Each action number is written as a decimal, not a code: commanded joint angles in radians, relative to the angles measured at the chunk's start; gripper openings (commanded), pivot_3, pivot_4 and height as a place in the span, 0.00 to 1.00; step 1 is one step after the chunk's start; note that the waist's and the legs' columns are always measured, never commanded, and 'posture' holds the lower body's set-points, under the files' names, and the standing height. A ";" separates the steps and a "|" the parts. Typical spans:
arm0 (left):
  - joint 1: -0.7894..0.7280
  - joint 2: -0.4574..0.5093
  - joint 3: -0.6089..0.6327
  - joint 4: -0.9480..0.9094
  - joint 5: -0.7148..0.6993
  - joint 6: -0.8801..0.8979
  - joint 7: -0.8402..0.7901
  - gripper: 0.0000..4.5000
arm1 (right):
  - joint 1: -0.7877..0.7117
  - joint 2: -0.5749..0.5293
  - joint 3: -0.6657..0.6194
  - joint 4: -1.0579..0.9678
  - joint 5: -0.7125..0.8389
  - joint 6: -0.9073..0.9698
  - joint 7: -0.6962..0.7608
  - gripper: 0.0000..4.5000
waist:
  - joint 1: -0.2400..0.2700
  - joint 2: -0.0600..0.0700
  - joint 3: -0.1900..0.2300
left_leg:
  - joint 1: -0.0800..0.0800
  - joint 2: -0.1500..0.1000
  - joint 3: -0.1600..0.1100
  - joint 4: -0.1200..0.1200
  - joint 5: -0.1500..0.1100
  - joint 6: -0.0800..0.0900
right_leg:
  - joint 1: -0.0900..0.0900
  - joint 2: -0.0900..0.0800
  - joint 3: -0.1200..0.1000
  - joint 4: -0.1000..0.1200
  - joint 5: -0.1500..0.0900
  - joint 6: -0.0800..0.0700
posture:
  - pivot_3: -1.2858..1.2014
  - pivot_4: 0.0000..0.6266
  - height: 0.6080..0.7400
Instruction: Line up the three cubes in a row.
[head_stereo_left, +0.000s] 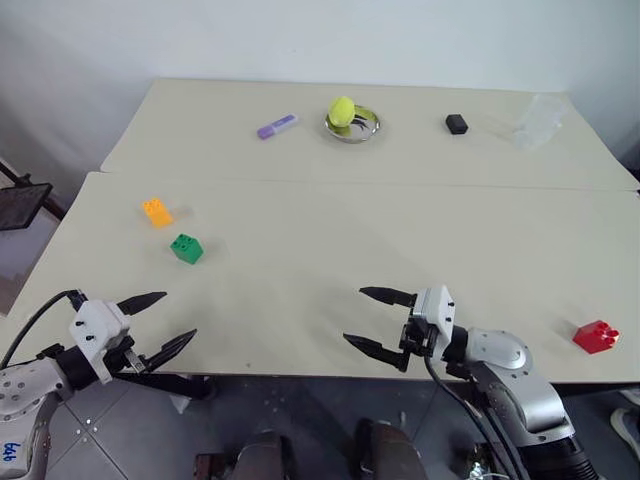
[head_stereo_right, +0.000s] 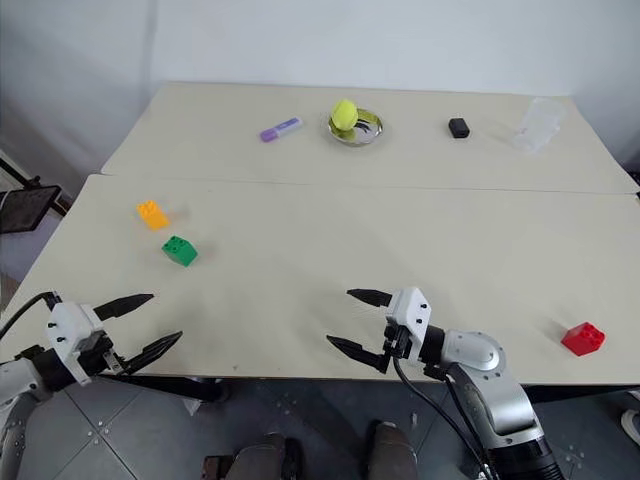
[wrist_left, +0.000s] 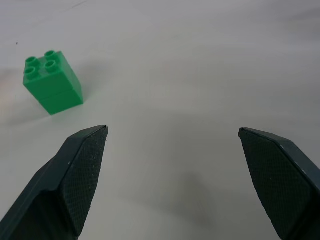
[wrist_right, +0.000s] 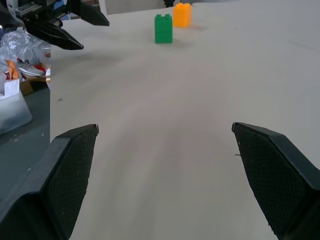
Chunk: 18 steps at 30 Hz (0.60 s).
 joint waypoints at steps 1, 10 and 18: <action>0.007 0.001 0.007 -0.011 0.004 -0.020 0.005 0.99 | -0.007 -0.007 -0.051 -0.029 0.045 -0.027 0.010 1.00 | -0.001 0.000 0.000 | 0.000 0.000 0.000 0.000 0.000 0.000 | 0.000 0.000 0.000 0.000 0.000 0.000 | 0.52 0.24 1.00; -0.031 0.025 -0.161 -0.367 -0.259 0.347 -0.042 0.99 | 0.069 -0.070 -0.243 -0.228 0.219 0.105 -0.071 1.00 | 0.008 0.000 0.000 | 0.000 0.000 -0.002 0.001 -0.001 0.000 | 0.001 -0.001 0.000 0.001 0.001 0.001 | 0.52 0.24 1.00; -0.340 -0.089 -0.475 -0.247 -0.157 0.368 -0.095 0.99 | 0.464 -0.205 -1.022 -0.281 0.343 0.292 -0.204 1.00 | 0.050 0.006 -0.002 | -0.001 -0.002 0.004 0.002 -0.001 0.002 | 0.004 0.000 0.000 -0.004 0.001 0.001 | 0.52 0.24 1.00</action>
